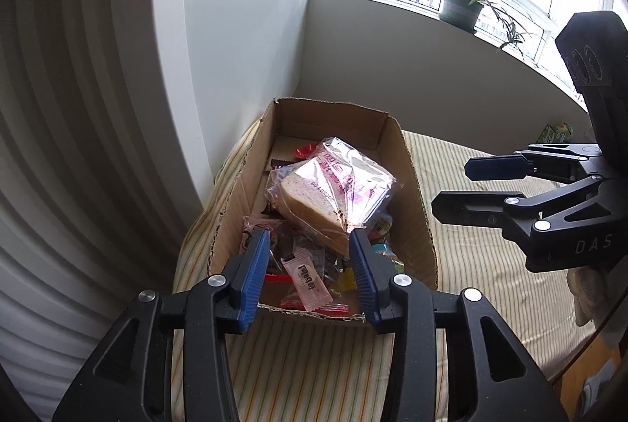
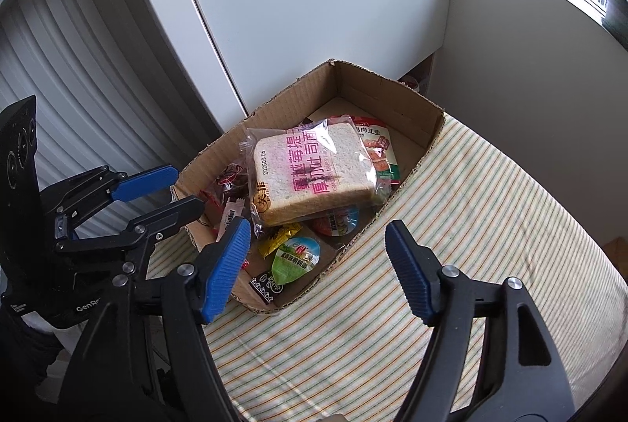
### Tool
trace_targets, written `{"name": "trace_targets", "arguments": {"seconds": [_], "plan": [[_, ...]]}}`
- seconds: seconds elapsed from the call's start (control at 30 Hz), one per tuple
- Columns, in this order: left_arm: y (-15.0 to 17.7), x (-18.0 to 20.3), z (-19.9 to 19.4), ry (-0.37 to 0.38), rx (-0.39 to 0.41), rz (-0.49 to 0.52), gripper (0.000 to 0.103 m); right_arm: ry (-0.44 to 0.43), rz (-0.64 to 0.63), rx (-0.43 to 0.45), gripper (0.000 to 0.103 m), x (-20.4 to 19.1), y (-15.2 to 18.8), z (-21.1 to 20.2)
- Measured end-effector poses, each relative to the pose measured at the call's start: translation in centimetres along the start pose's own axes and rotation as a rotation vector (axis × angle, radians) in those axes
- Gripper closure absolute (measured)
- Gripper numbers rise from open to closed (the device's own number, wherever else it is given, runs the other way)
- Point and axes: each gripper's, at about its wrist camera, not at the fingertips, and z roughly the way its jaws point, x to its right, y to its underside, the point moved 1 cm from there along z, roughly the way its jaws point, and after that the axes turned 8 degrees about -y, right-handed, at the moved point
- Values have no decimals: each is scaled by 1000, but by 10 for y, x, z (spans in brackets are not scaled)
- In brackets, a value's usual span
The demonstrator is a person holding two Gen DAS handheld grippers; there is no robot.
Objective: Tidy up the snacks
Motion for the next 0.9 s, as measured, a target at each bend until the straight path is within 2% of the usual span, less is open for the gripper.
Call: {"name": "trace_targets", "arguments": {"seconds": [0.1,0.17,0.2,0.33,0.5,0.53,0.57,0.63,0.73,0.9], "plan": [[3,4,-7,1,15,1,60,12,-2,18,29,-2,8,-6],[5,6,-12,-7,31,-4,46,21,-5,34,29,-4,14,-11],[6,7,-15,-9,37,-7,44,26,-5,44,29,-6,17,-14],[11,8,-26,-20,61,-27,44,46,-6,93,29,-12,31,-27],[21,11,-40,-49,93,-48,35,76,-2,161,29,-19,54,-45],[24,11,-43,-56,100,-53,34,84,2,177,26,-20,59,-49],[27,12,-45,-63,104,-57,32,91,8,194,15,-20,64,-52],[32,14,-50,-80,118,-64,32,112,22,239,8,-20,74,-60],[39,15,-56,-108,132,-78,32,162,35,277,8,-19,89,-69],[47,17,-60,-120,130,-96,32,222,49,294,8,-16,108,-78]]}}
